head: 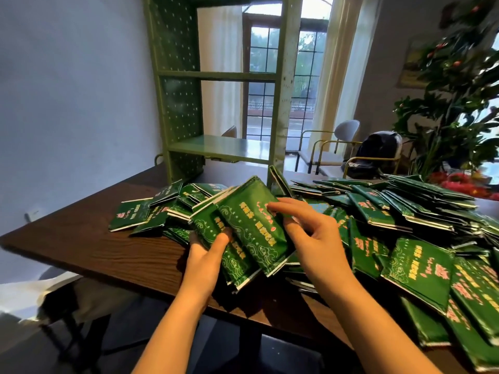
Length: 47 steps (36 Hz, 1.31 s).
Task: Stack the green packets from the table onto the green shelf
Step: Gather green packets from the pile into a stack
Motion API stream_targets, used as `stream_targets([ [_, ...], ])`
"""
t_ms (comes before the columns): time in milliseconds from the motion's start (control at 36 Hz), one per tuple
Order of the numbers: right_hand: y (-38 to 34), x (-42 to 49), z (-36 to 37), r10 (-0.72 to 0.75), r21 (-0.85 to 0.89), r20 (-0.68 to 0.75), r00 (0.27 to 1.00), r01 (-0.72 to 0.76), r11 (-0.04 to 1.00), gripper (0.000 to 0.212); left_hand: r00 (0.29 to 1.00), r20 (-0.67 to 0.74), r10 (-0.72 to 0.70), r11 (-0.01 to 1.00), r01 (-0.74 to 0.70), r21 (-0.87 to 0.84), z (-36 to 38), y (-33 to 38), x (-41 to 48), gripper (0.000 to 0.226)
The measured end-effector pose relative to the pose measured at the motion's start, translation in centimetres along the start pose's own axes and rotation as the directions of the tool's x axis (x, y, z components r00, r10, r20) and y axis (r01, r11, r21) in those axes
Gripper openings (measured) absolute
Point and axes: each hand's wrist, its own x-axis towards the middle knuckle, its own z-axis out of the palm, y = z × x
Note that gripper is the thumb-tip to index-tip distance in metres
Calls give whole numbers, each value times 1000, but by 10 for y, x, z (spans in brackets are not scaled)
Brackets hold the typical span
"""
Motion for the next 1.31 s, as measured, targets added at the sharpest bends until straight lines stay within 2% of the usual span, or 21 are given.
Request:
stream_targets([
  [56,8,-5,8,12,-39,-24,1000,-13,999,42,1000,-4,17,1000,-17,-20,2,3,-4,25],
  [83,11,-7,11,18,-58,-34,999,-20,998,41,1000,-9,20,999,-20,-40,2,4,-6,34],
  [194,23,-13,17,-24,-130,-91,996,12,992,37,1000,4,-13,997,13,-79,2,3,-8,110],
  [222,25,-13,18,-52,-155,-101,994,36,987,37,1000,4,0,998,0,-70,1,4,-8,122],
  [250,27,-14,20,-83,-182,-105,991,63,981,36,1000,6,5,999,-5,-51,1,5,-9,126],
  [278,29,-14,22,-115,-206,-101,988,92,974,35,1000,9,18,999,-18,-38,2,5,-9,116],
  [333,31,-17,26,-163,-234,-74,984,141,962,37,997,11,72,996,-71,-45,3,5,-9,76],
  [389,32,-20,29,-187,-245,-45,981,171,954,38,996,26,90,990,-86,-114,4,6,-11,61],
  [444,32,-22,32,-197,-252,-30,980,183,950,39,995,38,97,979,-89,-183,3,7,-11,67],
  [556,31,-26,37,-225,-285,29,974,223,932,40,991,45,128,959,-112,-259,-3,2,-7,132],
  [611,29,-27,37,-205,-288,93,974,224,931,45,992,54,117,949,-95,-299,-5,1,-6,142],
  [722,22,-25,28,-120,-298,227,967,186,936,46,994,72,83,951,-57,-304,-8,0,-6,137],
  [861,12,-17,15,1,-332,363,932,128,935,48,997,76,34,963,-12,-271,-9,-5,-2,96],
  [944,3,-9,6,38,-249,402,915,69,966,43,998,68,0,962,18,-274,-9,-6,-1,95],
  [1000,-2,-2,-1,87,-180,398,913,-15,984,42,997,76,-25,965,44,-260,-11,-5,-2,97],
  [1056,-1,7,-8,120,-210,316,941,-54,976,39,995,81,-59,966,77,-247,-13,-5,-2,100],
  [1111,4,18,-18,137,-347,163,977,-73,935,34,993,81,-88,966,105,-238,-14,-5,-2,101],
  [1167,11,29,-31,154,-515,57,986,-103,851,33,993,70,-90,968,104,-227,-13,-4,-3,100],
  [1222,17,37,-43,194,-629,30,980,-133,766,36,993,68,-97,966,111,-234,-13,-4,-3,99],
  [1306,27,45,-52,297,-705,27,955,-192,683,46,991,76,-114,961,130,-243,-12,-3,-4,101],
])
